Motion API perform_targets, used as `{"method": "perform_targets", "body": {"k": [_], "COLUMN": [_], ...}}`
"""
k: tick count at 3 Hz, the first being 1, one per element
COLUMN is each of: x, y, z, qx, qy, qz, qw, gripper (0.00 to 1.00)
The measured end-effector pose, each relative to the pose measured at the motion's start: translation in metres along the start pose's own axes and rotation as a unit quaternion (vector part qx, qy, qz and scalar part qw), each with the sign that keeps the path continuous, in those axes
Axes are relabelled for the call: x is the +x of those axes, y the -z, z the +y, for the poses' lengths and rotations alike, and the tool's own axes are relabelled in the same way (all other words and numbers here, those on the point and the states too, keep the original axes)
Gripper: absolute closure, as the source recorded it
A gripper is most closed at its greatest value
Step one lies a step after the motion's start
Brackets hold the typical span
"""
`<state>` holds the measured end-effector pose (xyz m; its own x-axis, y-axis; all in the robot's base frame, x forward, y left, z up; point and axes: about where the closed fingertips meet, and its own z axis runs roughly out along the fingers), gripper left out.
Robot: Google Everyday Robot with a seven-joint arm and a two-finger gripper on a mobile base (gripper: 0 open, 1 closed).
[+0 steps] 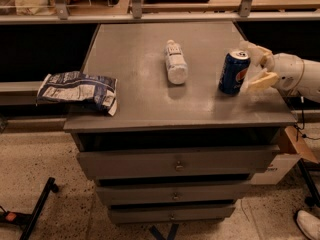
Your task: Place pepsi can upright
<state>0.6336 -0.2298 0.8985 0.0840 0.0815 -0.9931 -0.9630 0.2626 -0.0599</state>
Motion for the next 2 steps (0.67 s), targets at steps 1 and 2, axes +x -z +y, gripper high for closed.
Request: {"method": "perform_targets", "body": {"k": [1, 2], "x": [-0.0077, -0.0136], "y": [0.0029, -0.0058], "z": [-0.0006, 0.0007], "qx": [-0.002, -0.007], "qy": [0.032, 0.072], "qz": [0.052, 0.145], "qw": [0.9981, 0.9868], "gripper": [0.00, 0.00]}}
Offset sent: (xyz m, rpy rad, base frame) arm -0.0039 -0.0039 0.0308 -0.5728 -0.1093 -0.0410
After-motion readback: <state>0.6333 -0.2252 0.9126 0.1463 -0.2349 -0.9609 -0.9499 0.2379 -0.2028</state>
